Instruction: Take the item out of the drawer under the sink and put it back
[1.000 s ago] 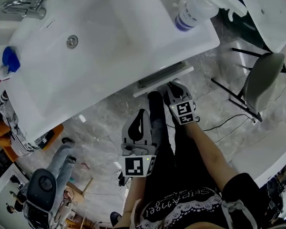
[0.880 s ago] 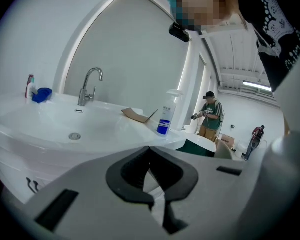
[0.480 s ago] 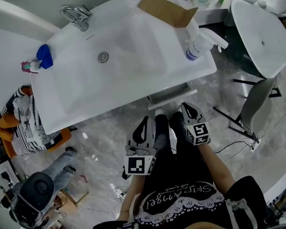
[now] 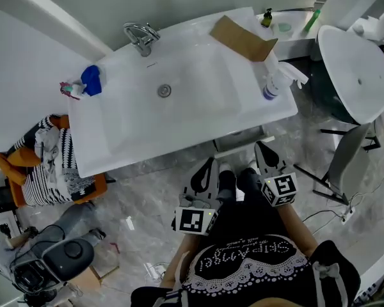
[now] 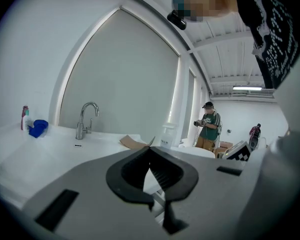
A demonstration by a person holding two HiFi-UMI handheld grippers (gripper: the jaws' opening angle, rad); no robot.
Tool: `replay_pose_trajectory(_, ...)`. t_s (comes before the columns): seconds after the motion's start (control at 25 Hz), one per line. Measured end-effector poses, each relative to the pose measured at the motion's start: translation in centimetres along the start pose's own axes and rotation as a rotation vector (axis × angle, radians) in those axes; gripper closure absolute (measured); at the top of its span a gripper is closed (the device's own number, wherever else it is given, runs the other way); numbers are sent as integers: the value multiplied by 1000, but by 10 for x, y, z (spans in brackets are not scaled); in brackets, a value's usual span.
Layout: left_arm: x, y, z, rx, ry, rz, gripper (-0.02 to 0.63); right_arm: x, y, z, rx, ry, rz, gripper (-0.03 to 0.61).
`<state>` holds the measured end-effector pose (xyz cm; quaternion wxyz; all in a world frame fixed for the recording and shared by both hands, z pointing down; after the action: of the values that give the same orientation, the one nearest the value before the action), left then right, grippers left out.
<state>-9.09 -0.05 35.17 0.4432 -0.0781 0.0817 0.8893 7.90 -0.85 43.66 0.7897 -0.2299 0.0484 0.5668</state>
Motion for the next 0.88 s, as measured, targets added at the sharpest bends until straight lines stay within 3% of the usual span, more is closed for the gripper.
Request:
replay_pose_trajectory(0.44,20,7,-58,-29,-153,-10,611,40,38,-69,115,-123,-76,561)
replay_pose_trajectory(0.8,34,-4,-68,-26,-198,-45,611,68,45,-83,121,-207,-89,561)
replay_pose_trajectory(0.88,37,-7,-66,-4,-173,-60,611,73,47,-90,116,-237,-112,561)
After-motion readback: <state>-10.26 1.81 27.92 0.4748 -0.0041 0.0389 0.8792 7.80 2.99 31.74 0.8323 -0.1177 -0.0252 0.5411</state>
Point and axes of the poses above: the fingertips, and each gripper's own axes: x backward along the fingers, y to its left, z out of its underside, the point moved 3 cm from there along x, backward along the fingers, and after that the axes turned 7 degrees about -x, right-handed, at the moved point
